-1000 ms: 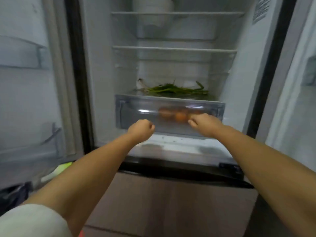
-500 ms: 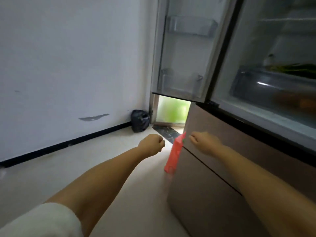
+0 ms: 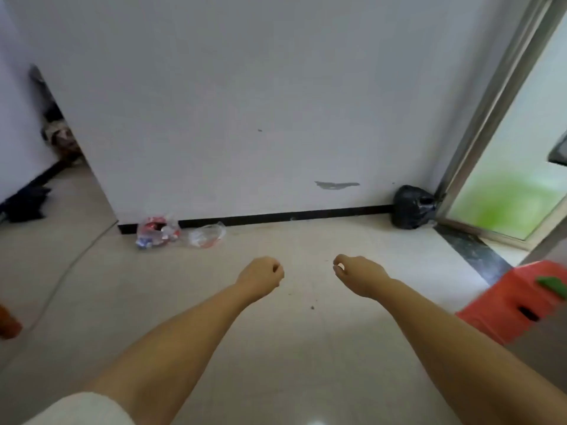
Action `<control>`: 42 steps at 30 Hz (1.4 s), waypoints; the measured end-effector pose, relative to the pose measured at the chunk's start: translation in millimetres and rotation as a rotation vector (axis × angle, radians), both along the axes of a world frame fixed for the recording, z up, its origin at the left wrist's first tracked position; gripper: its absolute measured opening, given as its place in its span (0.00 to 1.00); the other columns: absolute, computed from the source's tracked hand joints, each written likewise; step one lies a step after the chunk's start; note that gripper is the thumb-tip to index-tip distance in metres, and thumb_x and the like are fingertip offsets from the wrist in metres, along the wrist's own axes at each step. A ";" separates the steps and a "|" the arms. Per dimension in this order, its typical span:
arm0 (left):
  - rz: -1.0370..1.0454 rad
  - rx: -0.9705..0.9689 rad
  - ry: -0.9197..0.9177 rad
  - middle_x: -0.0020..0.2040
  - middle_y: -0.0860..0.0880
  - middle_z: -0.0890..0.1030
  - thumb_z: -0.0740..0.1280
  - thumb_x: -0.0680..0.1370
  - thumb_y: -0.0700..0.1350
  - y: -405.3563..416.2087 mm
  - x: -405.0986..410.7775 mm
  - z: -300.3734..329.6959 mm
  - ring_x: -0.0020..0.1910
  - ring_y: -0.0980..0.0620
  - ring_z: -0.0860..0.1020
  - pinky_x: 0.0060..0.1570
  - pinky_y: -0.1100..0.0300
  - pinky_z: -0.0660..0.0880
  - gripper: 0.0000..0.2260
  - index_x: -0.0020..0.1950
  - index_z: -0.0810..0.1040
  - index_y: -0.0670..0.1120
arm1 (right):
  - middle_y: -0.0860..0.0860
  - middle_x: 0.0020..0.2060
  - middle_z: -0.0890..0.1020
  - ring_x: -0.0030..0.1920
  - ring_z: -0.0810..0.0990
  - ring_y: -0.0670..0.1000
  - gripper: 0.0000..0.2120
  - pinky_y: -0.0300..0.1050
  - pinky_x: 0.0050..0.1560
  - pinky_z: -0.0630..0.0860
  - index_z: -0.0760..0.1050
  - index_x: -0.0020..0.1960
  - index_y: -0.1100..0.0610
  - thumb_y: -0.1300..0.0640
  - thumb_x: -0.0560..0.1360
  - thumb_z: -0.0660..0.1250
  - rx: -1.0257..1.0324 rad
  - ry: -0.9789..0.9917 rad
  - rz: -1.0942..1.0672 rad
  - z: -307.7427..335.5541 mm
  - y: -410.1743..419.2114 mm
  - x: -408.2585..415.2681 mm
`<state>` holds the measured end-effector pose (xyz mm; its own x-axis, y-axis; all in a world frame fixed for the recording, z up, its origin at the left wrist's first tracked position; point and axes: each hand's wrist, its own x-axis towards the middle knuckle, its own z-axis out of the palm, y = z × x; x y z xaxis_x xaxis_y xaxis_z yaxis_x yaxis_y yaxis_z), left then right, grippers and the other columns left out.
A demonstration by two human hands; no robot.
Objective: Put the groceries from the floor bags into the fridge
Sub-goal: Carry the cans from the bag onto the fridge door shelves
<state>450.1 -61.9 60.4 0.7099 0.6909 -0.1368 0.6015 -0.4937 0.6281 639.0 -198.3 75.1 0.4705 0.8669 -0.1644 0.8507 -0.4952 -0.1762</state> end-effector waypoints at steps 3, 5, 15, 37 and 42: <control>0.107 0.019 0.026 0.42 0.46 0.81 0.57 0.78 0.43 64.0 -76.5 0.8 0.36 0.53 0.77 0.45 0.53 0.77 0.13 0.47 0.80 0.41 | 0.55 0.56 0.80 0.51 0.79 0.56 0.18 0.46 0.46 0.72 0.69 0.66 0.53 0.48 0.82 0.50 -0.017 0.020 0.147 -7.2 74.7 -75.3; 0.172 0.035 0.043 0.41 0.47 0.81 0.58 0.78 0.43 101.3 -117.8 -2.6 0.35 0.53 0.77 0.44 0.54 0.77 0.12 0.46 0.80 0.41 | 0.55 0.56 0.79 0.51 0.79 0.57 0.18 0.46 0.46 0.72 0.68 0.66 0.53 0.48 0.82 0.50 -0.034 0.020 0.232 -11.1 118.1 -114.3; 0.396 -0.033 0.026 0.40 0.45 0.83 0.60 0.77 0.42 251.8 -217.6 -35.2 0.33 0.54 0.78 0.45 0.53 0.78 0.12 0.44 0.81 0.40 | 0.57 0.56 0.78 0.53 0.78 0.58 0.17 0.45 0.44 0.68 0.68 0.66 0.55 0.49 0.82 0.50 -0.138 -0.003 0.405 -32.0 311.7 -178.6; 0.604 -0.127 0.086 0.41 0.43 0.83 0.59 0.77 0.43 740.2 -364.4 -82.8 0.37 0.46 0.78 0.43 0.54 0.77 0.11 0.44 0.80 0.40 | 0.54 0.56 0.78 0.52 0.77 0.54 0.13 0.44 0.46 0.64 0.72 0.56 0.56 0.54 0.82 0.51 -0.264 0.083 0.667 -90.9 847.8 -317.8; 0.406 -0.087 0.226 0.45 0.39 0.82 0.59 0.77 0.44 880.8 -370.4 -68.2 0.42 0.44 0.79 0.45 0.50 0.77 0.12 0.45 0.79 0.39 | 0.56 0.56 0.80 0.53 0.79 0.54 0.15 0.42 0.50 0.71 0.73 0.62 0.57 0.53 0.82 0.53 -0.257 0.228 0.549 -100.1 952.4 -345.7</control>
